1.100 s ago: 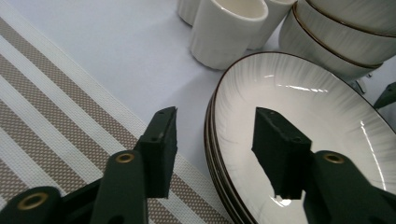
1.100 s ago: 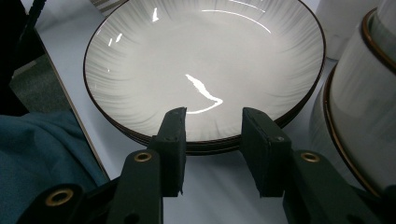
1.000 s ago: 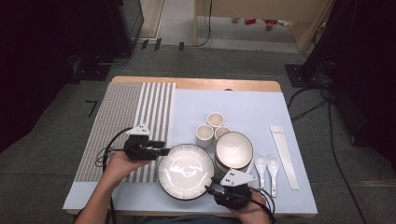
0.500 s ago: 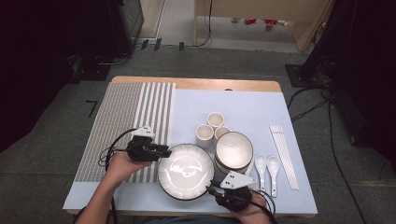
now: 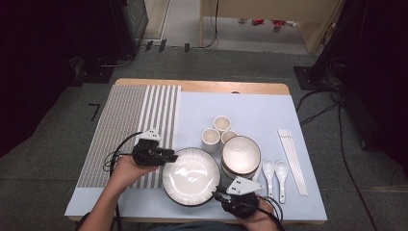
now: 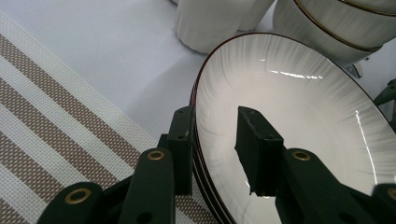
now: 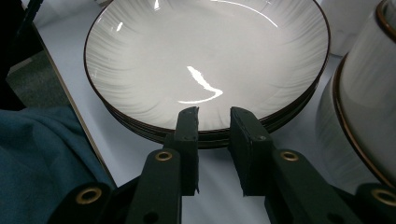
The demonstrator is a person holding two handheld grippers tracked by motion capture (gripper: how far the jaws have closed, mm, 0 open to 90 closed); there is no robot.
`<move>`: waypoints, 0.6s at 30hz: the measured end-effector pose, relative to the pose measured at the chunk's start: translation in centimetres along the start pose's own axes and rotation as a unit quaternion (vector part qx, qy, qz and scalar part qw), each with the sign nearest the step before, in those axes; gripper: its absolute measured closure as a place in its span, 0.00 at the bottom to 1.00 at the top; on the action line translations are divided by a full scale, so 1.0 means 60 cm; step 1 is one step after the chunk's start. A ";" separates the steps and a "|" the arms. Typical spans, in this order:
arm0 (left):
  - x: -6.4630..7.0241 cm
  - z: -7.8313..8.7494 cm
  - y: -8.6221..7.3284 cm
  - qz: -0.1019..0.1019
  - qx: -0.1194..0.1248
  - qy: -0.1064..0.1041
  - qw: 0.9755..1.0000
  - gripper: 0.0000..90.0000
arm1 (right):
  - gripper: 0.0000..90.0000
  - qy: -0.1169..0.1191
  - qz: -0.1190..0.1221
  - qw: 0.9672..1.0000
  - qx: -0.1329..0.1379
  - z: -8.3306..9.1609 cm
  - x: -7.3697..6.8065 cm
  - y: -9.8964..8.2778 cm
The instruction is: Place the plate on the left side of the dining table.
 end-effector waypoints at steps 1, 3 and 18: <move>0.000 0.000 0.000 0.002 0.001 -0.001 1.000 0.75 | 0.81 0.000 0.000 1.000 0.001 -0.001 0.000 0.000; -0.001 0.001 0.000 0.003 -0.001 -0.001 1.000 0.75 | 0.81 0.000 -0.001 1.000 0.001 -0.001 0.000 0.000; -0.008 0.006 0.008 0.024 0.011 0.009 1.000 0.79 | 0.82 0.005 -0.004 1.000 0.007 -0.010 0.000 0.002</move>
Point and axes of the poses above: each handheld gripper's, and its own axes: z roughly backward along the jaws, y roughly out of its top, x roughly to its right, the point moved 4 cm from there along -z, roughly forward along the jaws, and after that the axes turned 15 degrees about -z, right-handed, at the moved point
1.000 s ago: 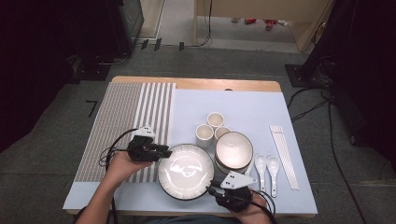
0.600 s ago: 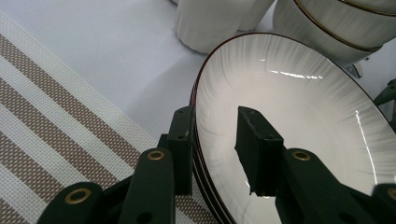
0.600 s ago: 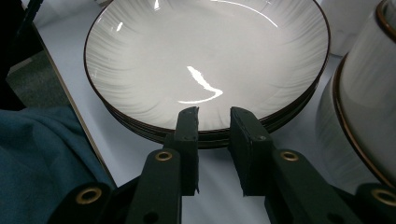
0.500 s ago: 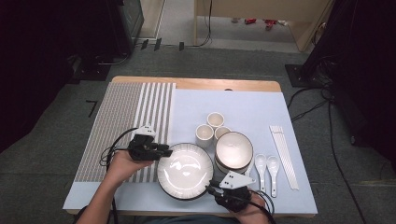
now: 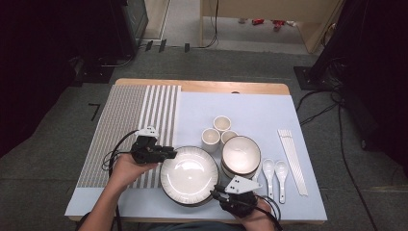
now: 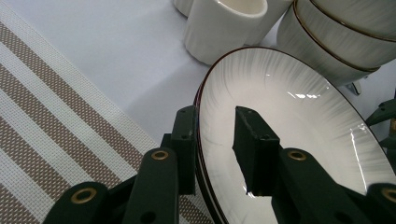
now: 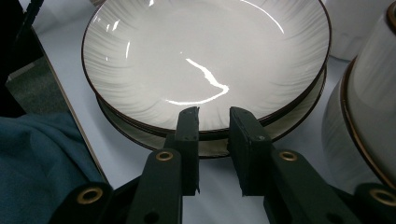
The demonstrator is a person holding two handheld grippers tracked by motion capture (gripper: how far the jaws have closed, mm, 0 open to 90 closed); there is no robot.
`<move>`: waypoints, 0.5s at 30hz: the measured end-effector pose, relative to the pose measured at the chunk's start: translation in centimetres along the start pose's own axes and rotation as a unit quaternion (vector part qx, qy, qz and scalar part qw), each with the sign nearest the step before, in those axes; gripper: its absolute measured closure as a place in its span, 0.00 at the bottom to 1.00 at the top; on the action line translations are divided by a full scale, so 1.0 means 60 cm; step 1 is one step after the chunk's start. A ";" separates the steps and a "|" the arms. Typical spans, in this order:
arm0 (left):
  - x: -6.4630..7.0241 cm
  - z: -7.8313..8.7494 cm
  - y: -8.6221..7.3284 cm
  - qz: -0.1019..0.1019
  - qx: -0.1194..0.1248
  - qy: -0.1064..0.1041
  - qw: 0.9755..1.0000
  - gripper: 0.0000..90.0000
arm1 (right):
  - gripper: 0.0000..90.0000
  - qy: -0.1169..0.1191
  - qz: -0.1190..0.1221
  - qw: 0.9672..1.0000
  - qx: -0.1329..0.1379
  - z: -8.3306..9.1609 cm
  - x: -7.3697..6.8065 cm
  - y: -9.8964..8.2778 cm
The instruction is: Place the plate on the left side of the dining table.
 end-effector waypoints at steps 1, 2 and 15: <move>0.000 -0.001 0.001 0.003 0.001 0.000 1.000 0.79 | 0.82 0.000 0.000 1.000 0.000 0.000 0.000 0.000; -0.001 -0.001 0.001 0.004 0.000 -0.001 1.000 0.79 | 0.82 0.001 -0.001 1.000 0.001 0.000 0.000 0.000; -0.004 -0.007 0.008 0.011 -0.004 -0.001 1.000 0.79 | 0.82 0.006 -0.006 1.000 0.008 -0.003 0.002 -0.001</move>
Point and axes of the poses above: each handheld gripper's, and its own axes: z roughly backward along the jaws, y roughly out of its top, x roughly to its right, the point moved 4 cm from there along -z, roughly forward along the jaws, and after that the axes turned 15 degrees about -z, right-handed, at the moved point
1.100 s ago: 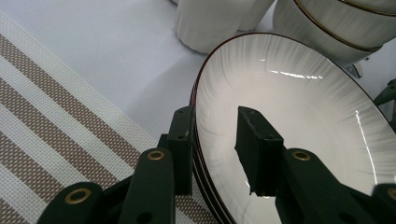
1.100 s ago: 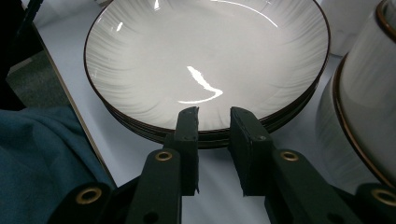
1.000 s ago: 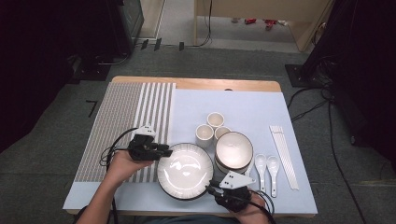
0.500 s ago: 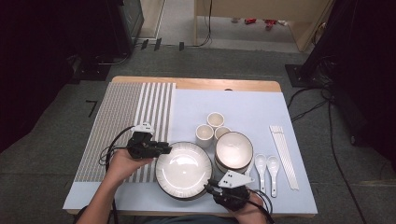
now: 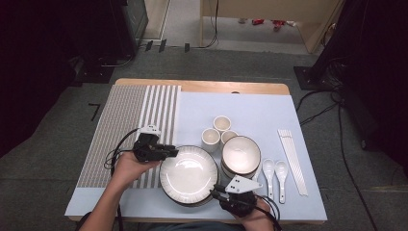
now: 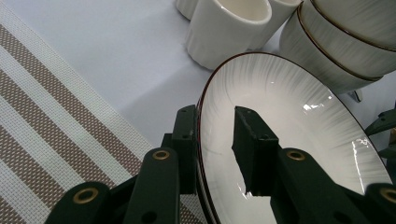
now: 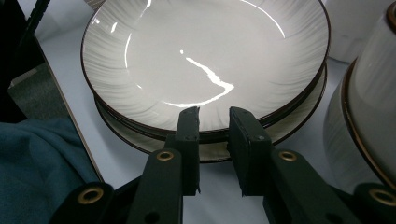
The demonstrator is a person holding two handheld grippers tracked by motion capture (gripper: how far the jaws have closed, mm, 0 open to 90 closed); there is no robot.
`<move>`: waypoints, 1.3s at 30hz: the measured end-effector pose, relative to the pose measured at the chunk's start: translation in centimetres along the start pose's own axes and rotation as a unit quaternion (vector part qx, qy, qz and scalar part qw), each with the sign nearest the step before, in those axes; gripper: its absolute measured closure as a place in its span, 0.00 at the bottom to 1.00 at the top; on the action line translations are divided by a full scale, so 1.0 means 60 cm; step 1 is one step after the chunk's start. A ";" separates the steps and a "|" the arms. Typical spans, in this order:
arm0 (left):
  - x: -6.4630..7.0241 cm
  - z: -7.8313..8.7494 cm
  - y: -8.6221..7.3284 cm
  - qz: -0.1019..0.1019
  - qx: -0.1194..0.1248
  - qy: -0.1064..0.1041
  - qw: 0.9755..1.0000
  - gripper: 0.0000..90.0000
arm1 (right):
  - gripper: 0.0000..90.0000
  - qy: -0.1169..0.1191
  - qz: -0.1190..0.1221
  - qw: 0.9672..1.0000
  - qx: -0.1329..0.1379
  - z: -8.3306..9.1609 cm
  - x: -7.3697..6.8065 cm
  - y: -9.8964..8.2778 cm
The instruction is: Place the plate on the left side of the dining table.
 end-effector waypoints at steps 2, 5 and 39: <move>0.001 0.000 0.001 0.000 -0.001 0.003 1.000 0.79 | 0.82 0.000 0.001 1.000 0.001 0.000 0.000 0.000; 0.003 -0.001 0.002 0.000 -0.007 0.010 1.000 0.80 | 0.82 -0.001 0.002 1.000 0.001 0.000 -0.001 0.000; 0.006 -0.007 0.011 0.065 -0.052 -0.044 0.996 0.82 | 0.82 0.005 0.010 1.000 0.012 -0.012 0.002 -0.006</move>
Point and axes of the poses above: each handheld gripper's, and its own axes: z roughly backward along the jaws, y roughly out of its top, x roughly to its right, the point moved 4 cm from there along -z, roughly forward along the jaws, and after that the axes turned 15 degrees about -z, right-handed, at the moved point
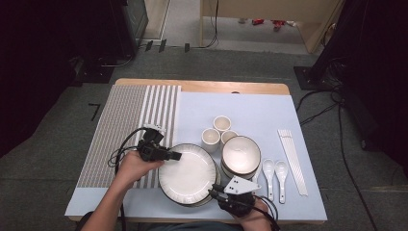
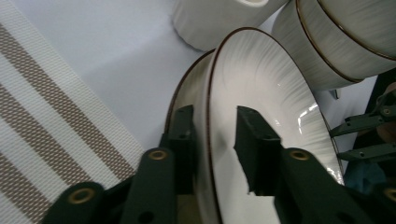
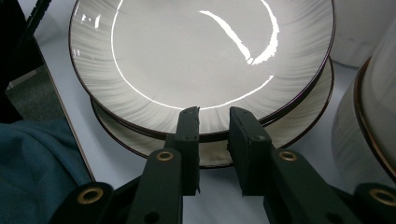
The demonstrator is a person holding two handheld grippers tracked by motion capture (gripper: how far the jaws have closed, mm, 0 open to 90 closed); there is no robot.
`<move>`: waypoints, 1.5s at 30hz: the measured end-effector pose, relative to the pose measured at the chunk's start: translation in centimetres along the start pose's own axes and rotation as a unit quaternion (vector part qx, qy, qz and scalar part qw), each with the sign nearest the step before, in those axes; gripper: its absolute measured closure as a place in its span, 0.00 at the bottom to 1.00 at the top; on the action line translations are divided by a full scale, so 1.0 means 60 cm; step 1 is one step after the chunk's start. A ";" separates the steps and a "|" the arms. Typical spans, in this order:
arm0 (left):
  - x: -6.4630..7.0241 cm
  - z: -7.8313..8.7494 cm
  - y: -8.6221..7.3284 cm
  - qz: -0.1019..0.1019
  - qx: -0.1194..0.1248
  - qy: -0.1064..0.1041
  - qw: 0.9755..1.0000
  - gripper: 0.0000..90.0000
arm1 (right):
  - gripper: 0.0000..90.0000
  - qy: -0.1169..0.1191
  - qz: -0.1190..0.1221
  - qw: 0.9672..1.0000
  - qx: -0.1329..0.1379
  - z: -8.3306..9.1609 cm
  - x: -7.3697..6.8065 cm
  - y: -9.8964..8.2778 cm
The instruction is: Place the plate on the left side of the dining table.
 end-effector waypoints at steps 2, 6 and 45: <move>0.000 -0.001 -0.003 0.020 -0.003 -0.031 0.999 0.84 | 0.81 0.001 -0.001 1.000 -0.001 0.000 0.002 -0.001; 0.007 -0.012 -0.003 0.036 -0.007 -0.053 0.998 0.79 | 0.80 0.003 -0.003 1.000 -0.004 -0.001 0.005 -0.003; -0.022 -0.004 -0.015 0.129 -0.008 -0.129 0.983 0.85 | 0.58 0.010 0.019 1.000 0.005 0.005 0.000 0.007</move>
Point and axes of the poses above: each handheld gripper's, and its own axes: z roughly backward along the jaws, y roughly out of its top, x roughly to its right, the point moved 4 cm from there along -z, roughly forward along the jaws, and after that the axes turned 15 degrees about -z, right-handed, at the moved point
